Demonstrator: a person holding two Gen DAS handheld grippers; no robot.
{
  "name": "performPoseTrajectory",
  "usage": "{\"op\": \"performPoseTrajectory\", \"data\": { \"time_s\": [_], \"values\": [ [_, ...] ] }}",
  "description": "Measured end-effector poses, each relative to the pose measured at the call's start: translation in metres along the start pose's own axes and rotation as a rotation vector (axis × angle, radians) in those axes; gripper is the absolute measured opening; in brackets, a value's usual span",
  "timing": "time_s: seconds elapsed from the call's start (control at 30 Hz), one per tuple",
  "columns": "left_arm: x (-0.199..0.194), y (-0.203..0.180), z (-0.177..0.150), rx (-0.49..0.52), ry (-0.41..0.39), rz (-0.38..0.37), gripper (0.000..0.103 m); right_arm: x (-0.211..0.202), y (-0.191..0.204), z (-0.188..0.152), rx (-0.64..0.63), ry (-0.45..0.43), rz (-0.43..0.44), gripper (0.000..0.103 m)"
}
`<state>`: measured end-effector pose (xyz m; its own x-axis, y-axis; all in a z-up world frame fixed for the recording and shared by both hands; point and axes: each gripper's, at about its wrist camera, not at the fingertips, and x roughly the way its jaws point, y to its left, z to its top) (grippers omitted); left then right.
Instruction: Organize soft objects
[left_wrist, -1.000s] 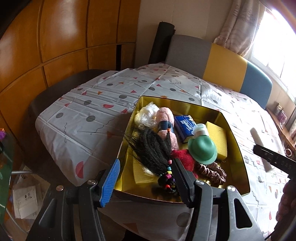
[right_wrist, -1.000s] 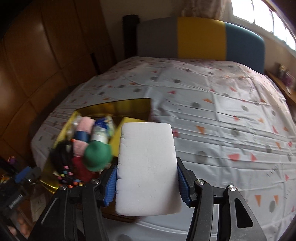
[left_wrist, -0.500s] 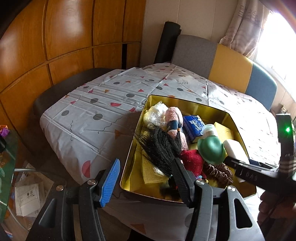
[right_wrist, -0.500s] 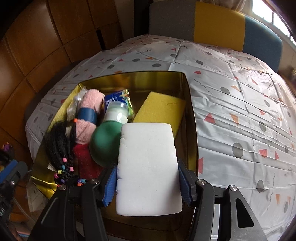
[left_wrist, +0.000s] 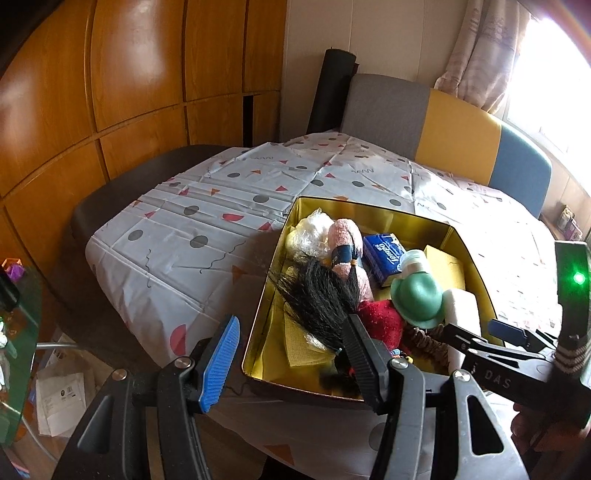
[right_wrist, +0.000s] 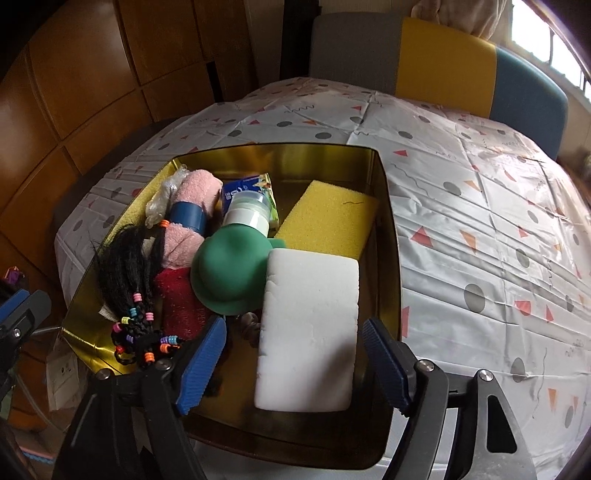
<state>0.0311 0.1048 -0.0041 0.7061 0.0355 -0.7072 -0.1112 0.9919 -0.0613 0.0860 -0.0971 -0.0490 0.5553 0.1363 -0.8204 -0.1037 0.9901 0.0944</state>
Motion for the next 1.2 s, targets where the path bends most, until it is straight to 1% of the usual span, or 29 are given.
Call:
{"op": "performPoseTrajectory", "data": {
  "time_s": [0.17, 0.3, 0.37, 0.43, 0.57, 0.77, 0.83, 0.93, 1.03, 1.2],
  "values": [
    [-0.008, -0.002, -0.001, 0.000, -0.025, 0.003, 0.059, -0.020, -0.001, -0.007, 0.009, -0.069, -0.019, 0.084],
    [-0.021, -0.005, -0.004, 0.012, -0.070, 0.014, 0.059, -0.042, 0.001, -0.014, 0.001, -0.150, -0.057, 0.088],
    [-0.027, -0.006, -0.005, 0.015, -0.085, 0.007, 0.059, -0.055, 0.003, -0.019, -0.008, -0.200, -0.081, 0.092],
    [-0.032, -0.007, -0.007, 0.013, -0.092, 0.000, 0.059, -0.066, 0.006, -0.022, -0.020, -0.244, -0.098, 0.094],
    [-0.040, -0.010, -0.010, 0.017, -0.105, -0.010, 0.059, -0.082, 0.009, -0.028, -0.030, -0.303, -0.118, 0.096],
    [-0.048, -0.020, -0.014, 0.049, -0.121, -0.007, 0.059, -0.088, 0.011, -0.034, -0.034, -0.313, -0.113, 0.098],
    [-0.050, -0.022, -0.015, 0.051, -0.125, -0.012, 0.062, -0.088, 0.011, -0.035, -0.035, -0.315, -0.109, 0.098],
    [-0.055, -0.022, -0.015, 0.034, -0.139, -0.003, 0.067, -0.087, 0.010, -0.036, -0.029, -0.314, -0.105, 0.098],
    [-0.056, -0.021, -0.014, 0.020, -0.137, 0.004, 0.068, -0.086, 0.010, -0.039, -0.026, -0.312, -0.106, 0.098],
    [-0.053, -0.021, -0.016, 0.018, -0.121, 0.036, 0.068, -0.085, 0.010, -0.040, -0.026, -0.309, -0.105, 0.098]
  ]
}}
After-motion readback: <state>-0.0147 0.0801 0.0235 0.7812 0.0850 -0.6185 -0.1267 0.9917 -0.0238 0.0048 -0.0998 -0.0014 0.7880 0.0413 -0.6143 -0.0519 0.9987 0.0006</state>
